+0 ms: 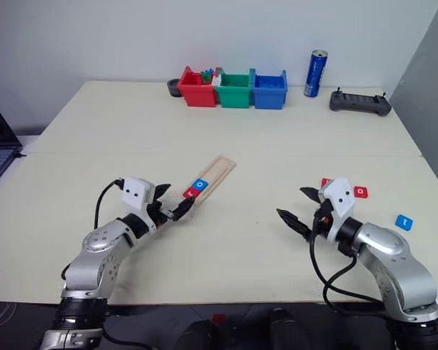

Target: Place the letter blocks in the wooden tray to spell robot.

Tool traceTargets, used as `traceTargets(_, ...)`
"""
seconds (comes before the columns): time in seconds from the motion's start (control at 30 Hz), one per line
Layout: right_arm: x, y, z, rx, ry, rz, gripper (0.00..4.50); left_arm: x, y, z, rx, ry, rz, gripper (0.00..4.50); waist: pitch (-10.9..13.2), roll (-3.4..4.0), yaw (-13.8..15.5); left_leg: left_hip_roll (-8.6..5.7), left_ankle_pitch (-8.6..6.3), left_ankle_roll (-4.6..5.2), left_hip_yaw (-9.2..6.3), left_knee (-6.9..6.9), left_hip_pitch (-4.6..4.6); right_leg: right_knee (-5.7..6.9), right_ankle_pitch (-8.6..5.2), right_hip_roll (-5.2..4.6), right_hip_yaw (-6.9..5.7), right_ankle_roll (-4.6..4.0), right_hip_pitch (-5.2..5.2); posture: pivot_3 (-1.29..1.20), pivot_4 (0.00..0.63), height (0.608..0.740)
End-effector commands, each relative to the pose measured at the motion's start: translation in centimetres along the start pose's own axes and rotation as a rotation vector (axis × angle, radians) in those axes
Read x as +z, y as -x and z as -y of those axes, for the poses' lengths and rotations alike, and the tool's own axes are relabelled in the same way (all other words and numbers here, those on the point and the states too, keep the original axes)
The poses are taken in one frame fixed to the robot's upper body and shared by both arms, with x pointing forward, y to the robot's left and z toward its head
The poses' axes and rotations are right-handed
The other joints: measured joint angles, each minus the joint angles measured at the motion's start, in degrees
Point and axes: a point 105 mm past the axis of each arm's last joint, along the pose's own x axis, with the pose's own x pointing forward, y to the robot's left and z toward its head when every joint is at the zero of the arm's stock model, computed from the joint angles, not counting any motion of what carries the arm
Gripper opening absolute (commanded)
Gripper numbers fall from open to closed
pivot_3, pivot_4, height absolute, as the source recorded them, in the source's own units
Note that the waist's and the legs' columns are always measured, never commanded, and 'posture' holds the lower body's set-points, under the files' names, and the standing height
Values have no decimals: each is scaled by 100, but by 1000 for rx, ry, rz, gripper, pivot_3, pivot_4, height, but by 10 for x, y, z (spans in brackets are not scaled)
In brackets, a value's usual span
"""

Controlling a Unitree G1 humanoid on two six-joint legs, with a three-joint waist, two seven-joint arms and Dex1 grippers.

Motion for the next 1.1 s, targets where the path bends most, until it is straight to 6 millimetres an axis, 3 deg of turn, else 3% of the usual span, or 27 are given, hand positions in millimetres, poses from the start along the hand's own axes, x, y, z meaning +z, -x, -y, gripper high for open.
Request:
traceTargets(0.03, 15, 3, -4, 3, 27, 56, 4468, 2, -4, 4, -29, -24, 16, 4500, 0, 0, -1, 0, 0, 0, 0, 0, 0, 0, 0, 0, 0, 0, 0, 0, 150, 740)
traceTargets(0.73, 27, 6, -4, -58, 12, 88, 4468, -20, -32, 4, -21, -27, -11, 4500, -1, 1, 31, -1, 0, 0, -6, 3, 0, 4, 0, -1, -5, 0, 1, 0, 150, 740)
traceTargets(1.1, 29, 6, -12, 23, 31, 87, 4468, -26, -46, 12, -67, -5, -21, 4500, -11, 17, 111, -5, 1, 1, -5, 5, 7, 6, 1, -2, -5, 2, 8, 0, 150, 740)
